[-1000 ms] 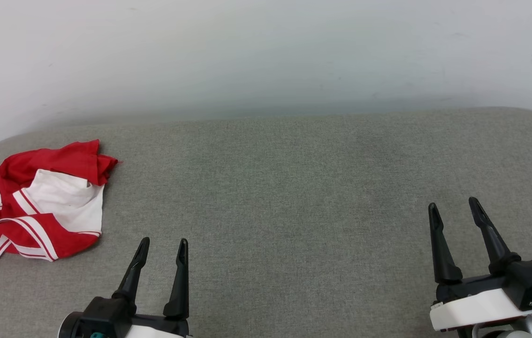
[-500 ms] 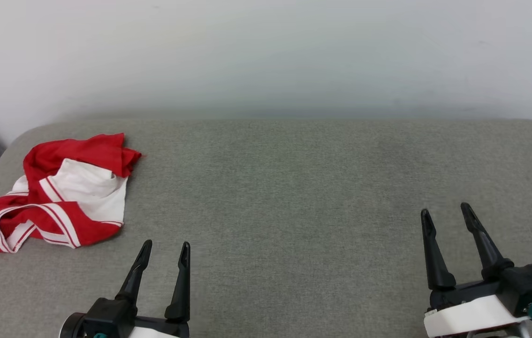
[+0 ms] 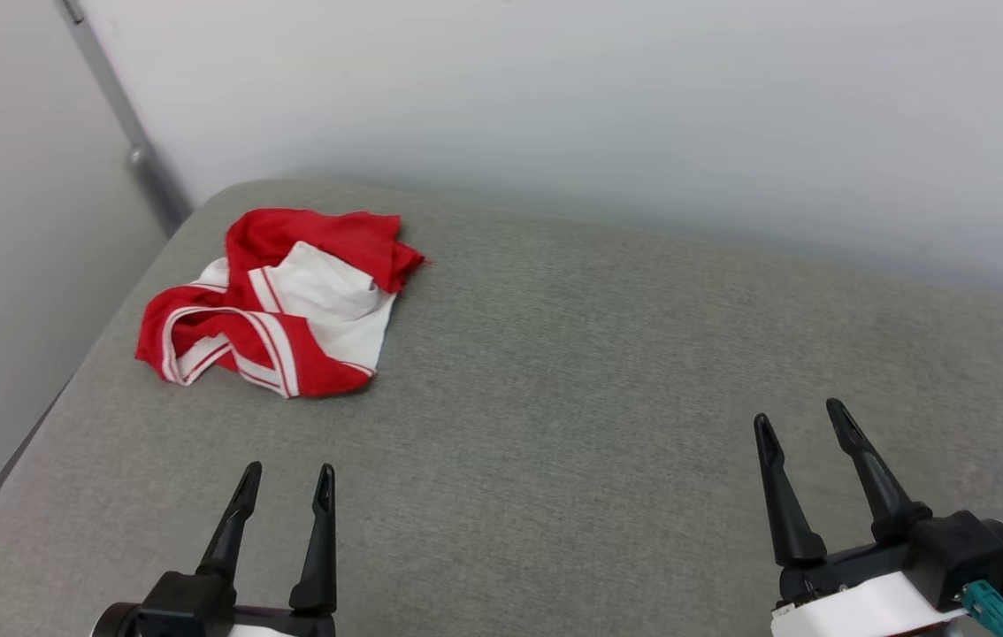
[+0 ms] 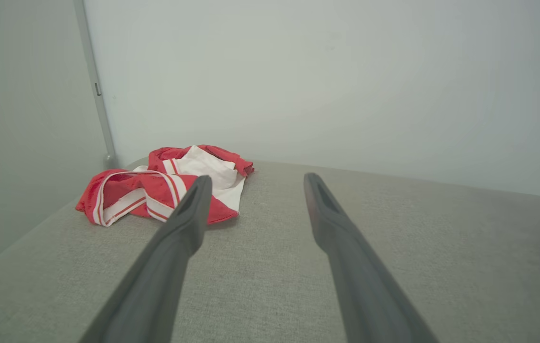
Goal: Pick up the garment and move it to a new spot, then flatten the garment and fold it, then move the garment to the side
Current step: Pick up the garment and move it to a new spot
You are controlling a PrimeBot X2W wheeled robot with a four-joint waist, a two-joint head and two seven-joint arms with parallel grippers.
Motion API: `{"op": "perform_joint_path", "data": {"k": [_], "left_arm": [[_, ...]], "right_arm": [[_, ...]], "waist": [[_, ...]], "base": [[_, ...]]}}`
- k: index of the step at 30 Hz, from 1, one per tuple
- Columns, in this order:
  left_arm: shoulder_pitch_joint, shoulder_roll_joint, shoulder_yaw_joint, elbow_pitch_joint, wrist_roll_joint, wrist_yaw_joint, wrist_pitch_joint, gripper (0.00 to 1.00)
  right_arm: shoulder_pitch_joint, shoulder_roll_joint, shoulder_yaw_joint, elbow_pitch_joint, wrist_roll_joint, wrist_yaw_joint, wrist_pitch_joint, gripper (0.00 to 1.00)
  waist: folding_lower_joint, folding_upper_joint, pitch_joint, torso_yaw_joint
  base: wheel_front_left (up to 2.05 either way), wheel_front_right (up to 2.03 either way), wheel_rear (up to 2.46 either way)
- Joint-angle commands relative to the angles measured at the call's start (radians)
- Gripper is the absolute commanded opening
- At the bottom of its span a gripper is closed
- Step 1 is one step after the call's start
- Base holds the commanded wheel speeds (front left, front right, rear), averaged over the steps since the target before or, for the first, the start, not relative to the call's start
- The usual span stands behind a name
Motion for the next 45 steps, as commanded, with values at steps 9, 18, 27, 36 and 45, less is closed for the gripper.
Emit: {"op": "perform_joint_path", "data": {"k": [9,18,27,36,45], "left_arm": [[0.026,-0.001,0.011,0.007,0.013,-0.009,-0.003,1.00],[0.044,-0.001,0.020,-0.007,0.007,-0.012,-0.003,1.00],[0.051,-0.001,0.030,-0.013,-0.015,-0.011,-0.003,1.00],[0.006,0.048,-0.033,0.046,-0.067,-0.014,-0.003,1.00],[-0.172,0.216,-0.136,0.191,-0.280,-0.014,0.003,1.00]], "right_arm": [[0.017,0.001,0.023,0.012,0.018,0.000,-0.002,1.00],[-0.001,0.001,0.044,0.023,0.022,0.000,-0.002,1.00],[-0.011,0.001,0.057,0.036,0.025,0.000,-0.002,1.00],[0.020,0.001,0.041,0.020,-0.011,0.000,-0.002,1.00],[-0.010,0.000,0.076,-0.033,-0.105,0.000,-0.002,1.00]], "waist": [[0.0000,0.0000,-0.029,0.172],[0.0000,0.0000,-0.036,0.223],[0.0000,0.0000,-0.043,0.224],[0.0000,0.0000,-0.017,0.207],[0.0000,0.0000,0.144,0.127]], "base": [[0.00,0.00,0.00],[0.00,0.00,0.00],[0.00,0.00,0.00],[0.00,0.00,0.00],[0.00,0.00,0.00]]}}
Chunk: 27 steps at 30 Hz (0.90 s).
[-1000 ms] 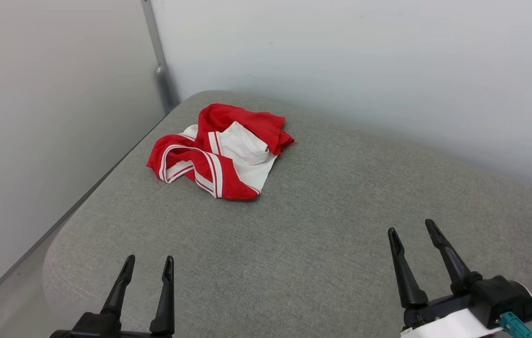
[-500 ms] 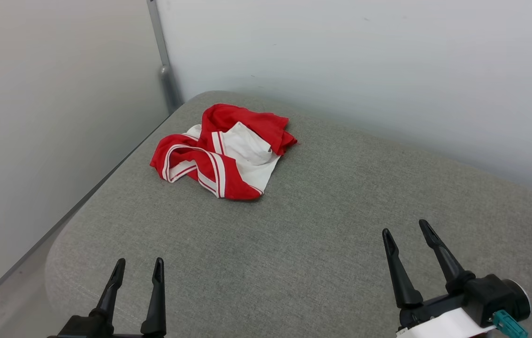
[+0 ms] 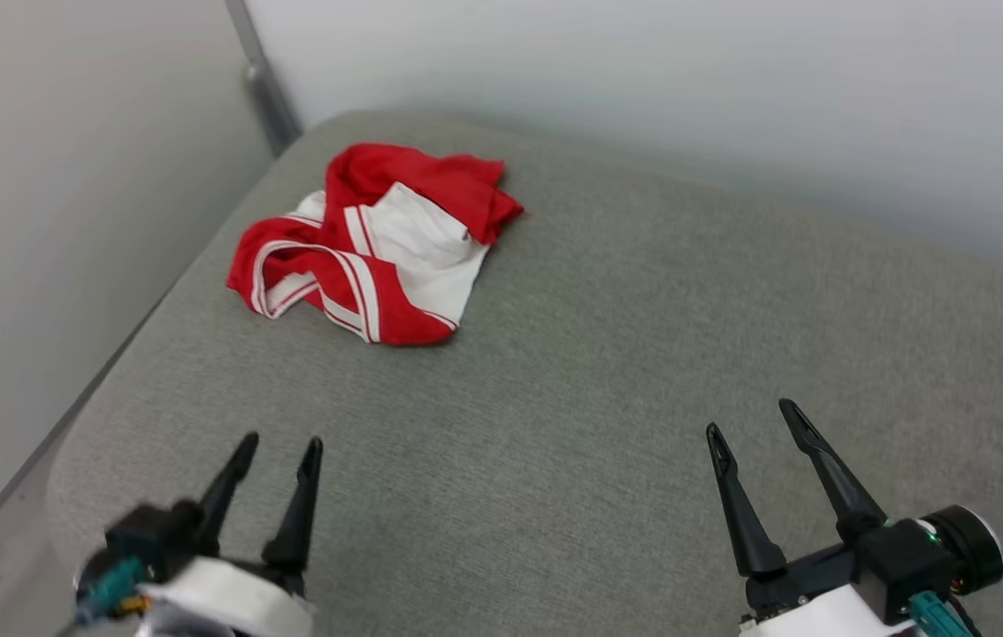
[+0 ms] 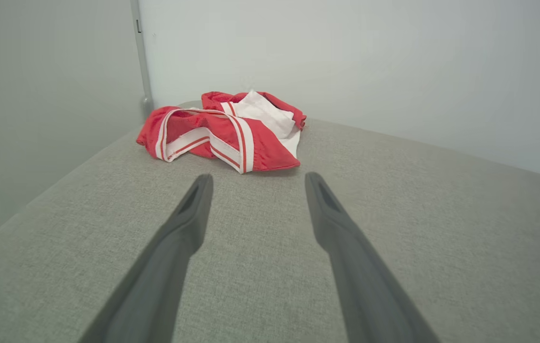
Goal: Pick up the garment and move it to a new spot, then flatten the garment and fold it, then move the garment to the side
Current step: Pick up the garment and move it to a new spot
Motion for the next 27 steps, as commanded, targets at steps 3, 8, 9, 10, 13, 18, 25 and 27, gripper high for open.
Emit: {"op": "perform_joint_path", "data": {"k": [3,8,9,10,13,18,25,27], "left_arm": [[-0.114,0.094,-0.058,0.038,-0.085,0.001,0.041,1.00],[-0.272,0.251,-0.124,0.040,-0.257,0.001,0.171,1.00],[-0.299,0.282,-0.132,0.038,-0.286,0.001,0.200,1.00],[-0.323,0.312,-0.146,0.031,-0.312,0.001,0.233,1.00],[-0.411,0.395,-0.160,0.013,-0.401,0.001,0.329,1.00],[-0.553,0.519,-0.210,0.050,-0.502,0.001,0.522,1.00],[-0.676,0.635,-0.253,0.099,-0.640,0.001,0.735,1.00],[-0.709,0.663,-0.272,0.101,-0.661,0.001,0.778,1.00]], "right_arm": [[-0.022,-0.001,0.026,-0.013,-0.043,0.000,-0.002,1.00],[-0.044,-0.001,0.009,-0.043,-0.078,0.000,-0.002,1.00],[-0.049,-0.001,-0.002,-0.049,-0.080,0.000,-0.002,1.00],[-0.053,-0.001,-0.009,-0.056,-0.073,0.000,-0.002,1.00],[-0.060,0.000,-0.017,-0.073,-0.082,0.000,-0.002,1.00],[-0.081,-0.001,-0.015,-0.095,-0.097,0.000,-0.002,1.00],[-0.100,0.000,-0.033,-0.111,-0.096,0.000,-0.002,1.00],[-0.103,0.000,-0.032,-0.116,-0.095,0.000,-0.002,1.00]], "waist": [[0.0000,0.0000,0.111,-0.070],[0.0000,0.0000,0.200,-0.127],[0.0000,0.0000,0.216,-0.138],[0.0000,0.0000,0.233,-0.150],[0.0000,0.0000,0.279,-0.173],[0.0000,0.0000,0.347,-0.214],[0.0000,0.0000,0.415,-0.263],[0.0000,0.0000,0.440,-0.276]], "base": [[0.00,0.00,0.00],[0.00,0.00,0.00],[0.00,0.00,0.00],[0.00,0.00,0.00],[0.00,0.00,0.00],[0.00,0.00,0.00],[0.00,0.00,0.00],[0.00,0.00,0.00]]}}
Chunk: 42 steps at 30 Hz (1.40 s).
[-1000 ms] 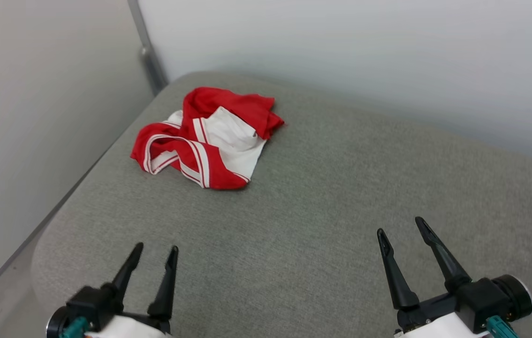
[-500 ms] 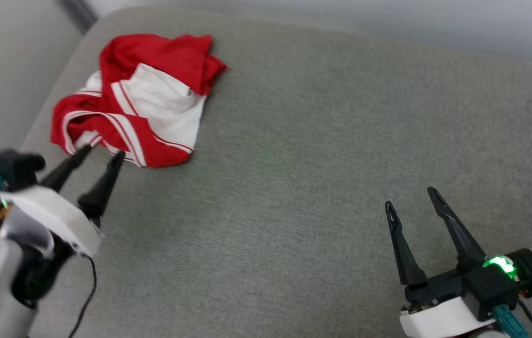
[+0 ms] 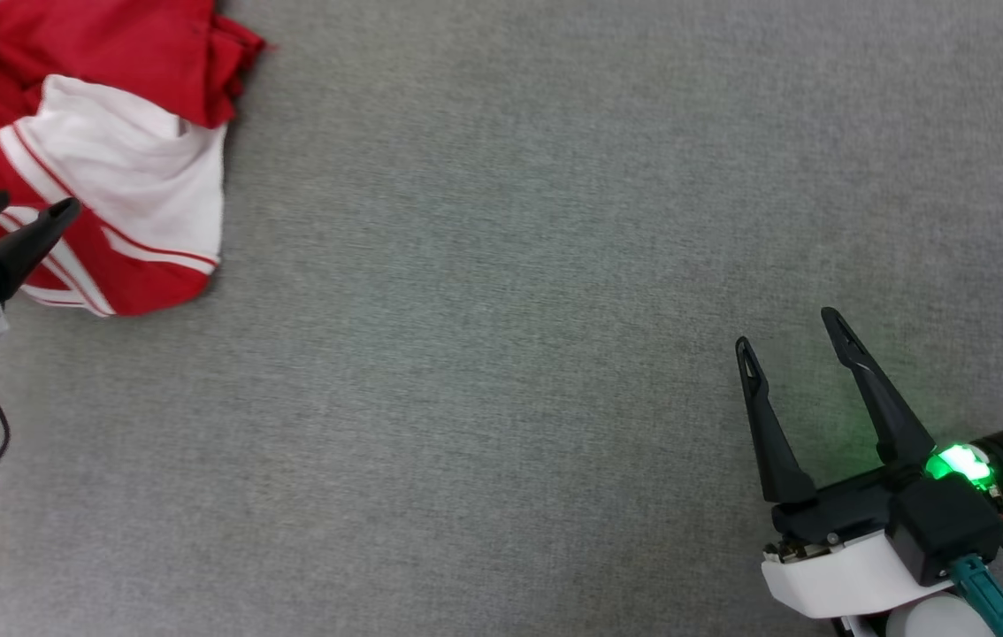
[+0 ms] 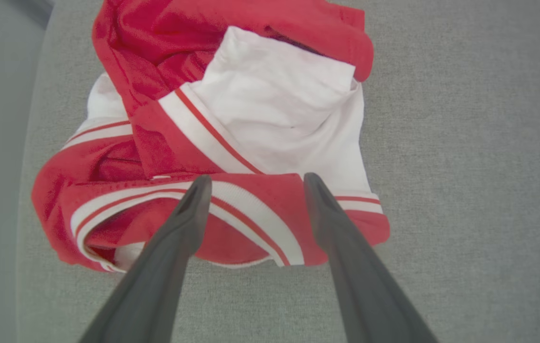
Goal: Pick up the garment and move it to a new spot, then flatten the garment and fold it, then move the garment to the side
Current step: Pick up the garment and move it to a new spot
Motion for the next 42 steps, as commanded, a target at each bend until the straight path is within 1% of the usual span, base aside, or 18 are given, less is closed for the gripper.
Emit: {"op": "perform_joint_path", "data": {"k": [1,4,8,11,14,15,16,19,21,25,28,30,33,37,40,42], "left_arm": [[-0.018,0.006,-0.004,0.001,-0.003,0.001,0.004,1.00],[-0.041,0.015,-0.036,0.037,-0.043,0.001,0.052,1.00],[-0.075,0.013,-0.083,0.082,-0.067,0.001,0.100,1.00],[-0.082,-0.011,-0.123,0.128,-0.074,0.001,0.105,1.00],[-0.074,-0.030,-0.183,0.164,-0.069,0.002,0.124,1.00],[-0.071,-0.038,-0.201,0.175,-0.077,0.002,0.133,0.93],[-0.069,-0.050,-0.214,0.177,-0.089,0.001,0.135,0.00],[-0.078,-0.065,-0.240,0.169,-0.111,-0.001,0.105,0.00],[-0.090,-0.058,-0.249,0.163,-0.110,-0.004,0.066,0.00],[-0.102,-0.027,-0.258,0.135,-0.127,-0.004,-0.022,0.00],[-0.095,0.014,-0.247,0.115,-0.143,0.000,-0.129,0.00],[-0.082,0.043,-0.260,0.095,-0.128,0.000,-0.192,0.00],[-0.066,0.061,-0.272,0.072,-0.115,0.000,-0.289,0.00],[-0.055,0.099,-0.284,0.039,-0.091,0.000,-0.391,0.00],[-0.064,0.115,-0.302,-0.011,-0.050,0.000,-0.453,0.00],[-0.085,0.114,-0.292,-0.026,-0.024,0.001,-0.505,0.00]], "right_arm": [[-0.012,0.000,0.002,-0.003,0.001,0.000,-0.002,1.00],[-0.018,0.000,-0.010,-0.009,0.035,0.000,-0.002,1.00],[-0.025,0.000,-0.016,-0.023,0.044,0.000,-0.002,1.00],[-0.032,0.000,-0.025,-0.028,0.041,0.000,-0.002,1.00],[-0.038,0.000,-0.030,-0.031,0.039,0.000,-0.002,1.00],[-0.039,0.000,-0.031,-0.031,0.038,0.000,-0.002,1.00],[-0.039,0.000,-0.033,-0.031,0.037,0.000,-0.002,1.00],[-0.037,0.000,-0.040,-0.029,0.036,0.000,-0.002,1.00],[-0.036,0.000,-0.045,-0.026,0.039,0.000,-0.002,1.00],[-0.036,0.000,-0.041,-0.010,0.049,0.000,-0.002,1.00],[-0.034,0.000,-0.034,0.006,0.059,0.000,-0.002,1.00],[-0.032,0.000,-0.032,0.016,0.071,0.000,-0.002,1.00],[-0.021,0.000,-0.039,0.035,0.090,0.000,-0.002,1.00],[-0.008,0.000,-0.039,0.057,0.112,0.000,-0.002,1.00],[0.008,0.000,-0.045,0.072,0.123,0.000,-0.002,1.00],[0.012,0.000,-0.047,0.075,0.131,0.000,-0.002,1.00]], "waist": [[-0.0002,0.0000,0.036,-0.030],[-0.0002,0.0000,0.063,-0.045],[-0.0002,0.0000,0.095,-0.064],[-0.0002,0.0000,0.110,-0.072],[-0.0002,0.0000,0.118,-0.076],[-0.0002,0.0000,0.119,-0.077],[-0.0002,0.0000,0.119,-0.076],[-0.0002,0.0000,0.110,-0.072],[-0.0002,0.0000,0.095,-0.068],[-0.0002,0.0000,0.040,-0.061],[-0.0002,0.0000,-0.013,-0.063],[-0.0002,0.0000,-0.051,-0.067],[-0.0002,0.0000,-0.117,-0.072],[-0.0002,0.0000,-0.205,-0.079],[-0.0002,0.0000,-0.263,-0.082],[-0.0002,0.0000,-0.291,-0.082]], "base": [[0.00,0.00,0.00],[0.00,0.00,0.00],[0.00,0.00,0.00],[0.00,0.00,0.00],[0.00,0.00,0.00],[0.00,0.00,0.00],[0.00,0.00,0.00],[0.00,0.00,0.00],[0.00,0.00,0.00],[0.00,0.00,0.00],[0.00,0.00,0.00],[0.00,0.00,0.00],[0.00,0.00,0.00],[0.00,0.00,0.00],[0.00,0.00,0.00],[0.00,0.00,0.00]]}}
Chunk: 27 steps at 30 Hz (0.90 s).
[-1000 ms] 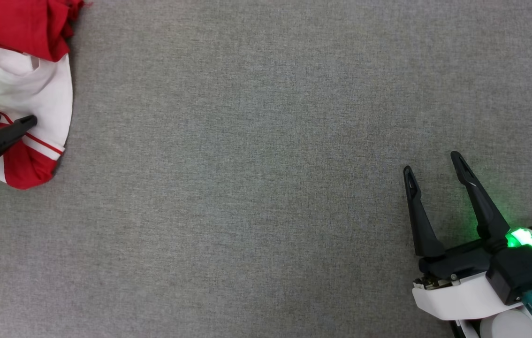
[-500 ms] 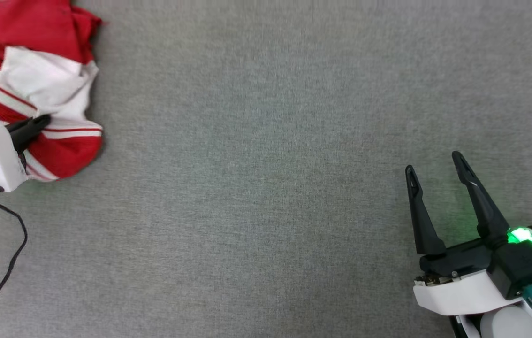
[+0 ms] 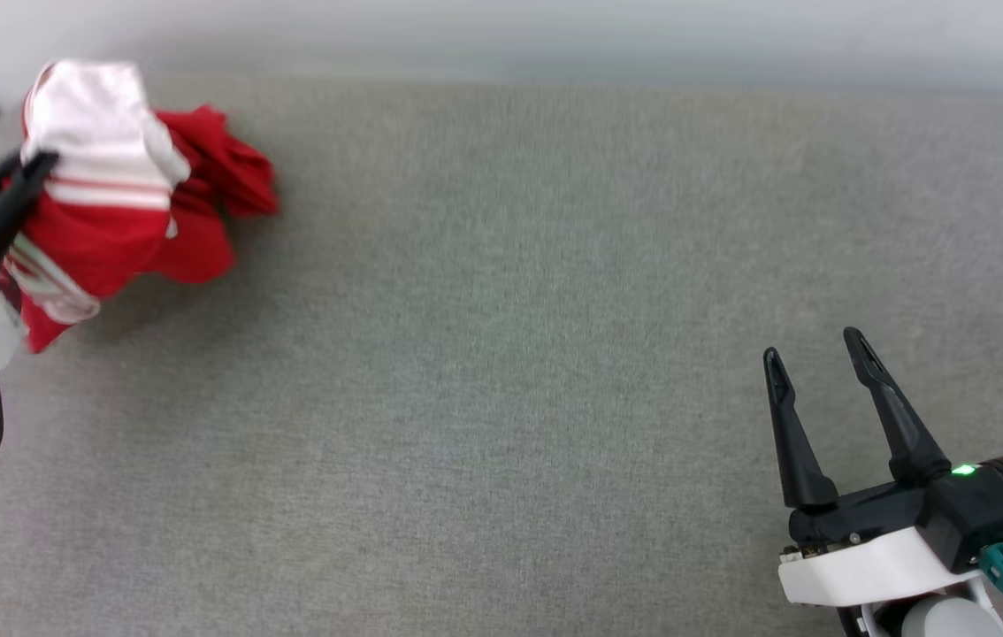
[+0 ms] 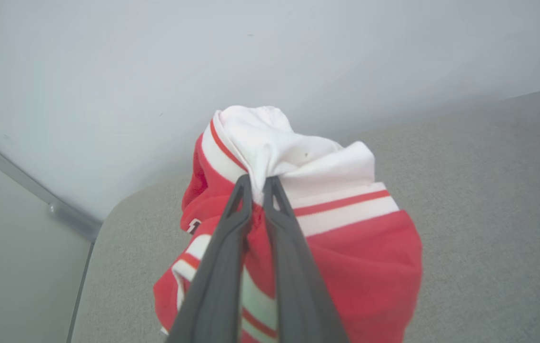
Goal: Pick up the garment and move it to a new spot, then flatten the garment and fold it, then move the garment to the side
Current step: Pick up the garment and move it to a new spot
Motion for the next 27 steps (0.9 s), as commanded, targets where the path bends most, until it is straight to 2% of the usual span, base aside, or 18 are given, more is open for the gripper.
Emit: {"op": "perform_joint_path", "data": {"k": [1,7,14,22,27], "left_arm": [[-0.012,-0.008,0.003,-0.008,0.012,0.001,-0.019,0.00],[-0.045,-0.081,-0.006,-0.068,0.051,0.031,-0.055,0.00],[-0.091,-0.221,-0.036,-0.141,0.099,0.122,-0.062,0.00],[-0.176,-0.377,-0.065,-0.133,0.172,0.195,-0.094,0.00],[-0.132,-0.462,-0.120,-0.124,0.222,0.233,-0.136,0.00]], "right_arm": [[0.011,0.000,-0.002,0.003,0.005,0.000,-0.002,1.00],[0.020,0.000,-0.005,0.014,0.019,0.000,-0.002,1.00],[0.013,0.000,-0.030,0.011,0.030,0.000,-0.002,1.00],[-0.005,0.000,-0.053,0.003,0.043,0.000,-0.002,1.00],[-0.010,0.000,-0.080,0.006,0.047,0.000,-0.002,1.00]], "waist": [[0.0001,0.0000,-0.059,-0.006],[0.0001,0.0000,-0.110,-0.025],[0.0001,0.0000,-0.127,-0.085],[0.0001,0.0000,-0.119,-0.172],[0.0001,0.0000,-0.112,-0.216]], "base": [[0.00,0.00,0.00],[0.00,0.00,0.00],[0.00,0.00,0.00],[0.00,0.00,0.00],[0.00,0.00,0.00]]}}
